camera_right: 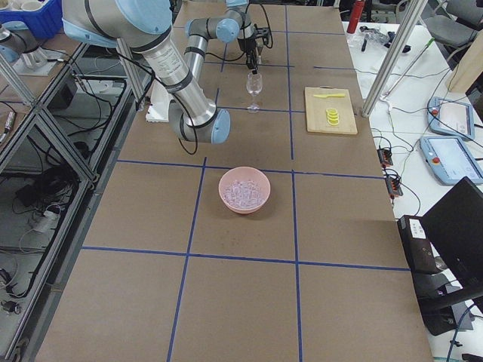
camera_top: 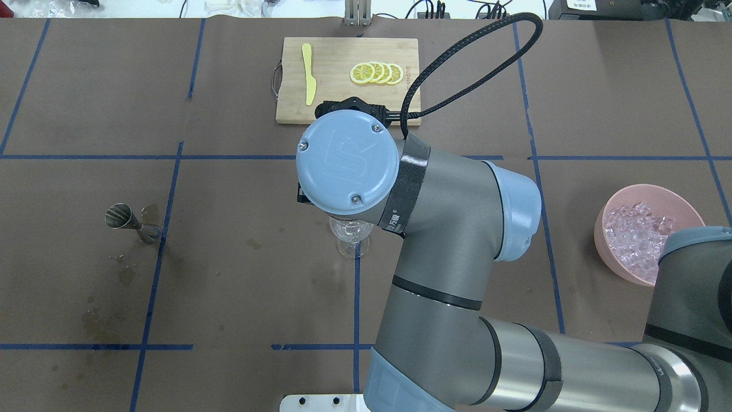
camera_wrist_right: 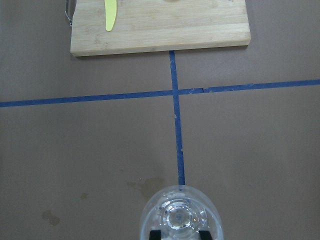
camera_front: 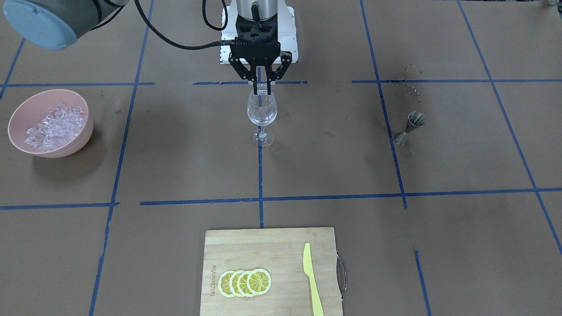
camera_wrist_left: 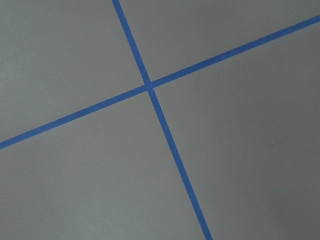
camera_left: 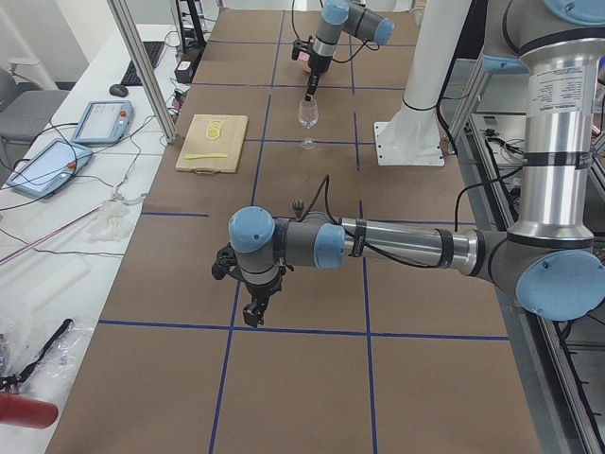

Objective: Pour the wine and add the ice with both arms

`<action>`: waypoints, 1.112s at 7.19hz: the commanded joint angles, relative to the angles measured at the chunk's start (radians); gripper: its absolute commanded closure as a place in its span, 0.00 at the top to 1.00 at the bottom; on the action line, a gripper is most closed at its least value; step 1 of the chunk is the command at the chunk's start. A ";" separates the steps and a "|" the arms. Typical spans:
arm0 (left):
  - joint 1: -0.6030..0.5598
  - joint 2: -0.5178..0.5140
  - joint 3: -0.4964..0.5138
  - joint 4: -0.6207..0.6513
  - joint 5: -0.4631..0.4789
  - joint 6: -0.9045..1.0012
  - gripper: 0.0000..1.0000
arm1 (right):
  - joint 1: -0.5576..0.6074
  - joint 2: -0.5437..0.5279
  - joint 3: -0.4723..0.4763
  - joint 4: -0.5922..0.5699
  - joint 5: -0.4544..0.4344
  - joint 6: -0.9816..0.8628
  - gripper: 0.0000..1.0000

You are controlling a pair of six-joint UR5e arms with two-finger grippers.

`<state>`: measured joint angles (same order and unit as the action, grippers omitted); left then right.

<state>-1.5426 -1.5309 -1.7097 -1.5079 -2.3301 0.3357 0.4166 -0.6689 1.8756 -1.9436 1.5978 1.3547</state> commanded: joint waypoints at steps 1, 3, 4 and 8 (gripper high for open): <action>0.001 0.000 -0.001 0.000 0.000 0.002 1.00 | -0.001 -0.005 0.000 0.000 -0.002 -0.002 0.58; -0.001 0.000 -0.002 0.000 0.000 0.003 1.00 | -0.001 -0.001 0.002 0.000 -0.002 -0.003 1.00; -0.001 0.000 -0.002 0.000 0.000 0.003 1.00 | -0.001 -0.001 0.004 0.000 -0.002 -0.003 1.00; -0.001 -0.003 0.008 0.008 0.005 0.003 1.00 | 0.072 -0.094 0.075 -0.002 0.057 -0.111 1.00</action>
<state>-1.5425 -1.5359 -1.7084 -1.5028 -2.3278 0.3390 0.4420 -0.7091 1.9121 -1.9448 1.6171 1.3112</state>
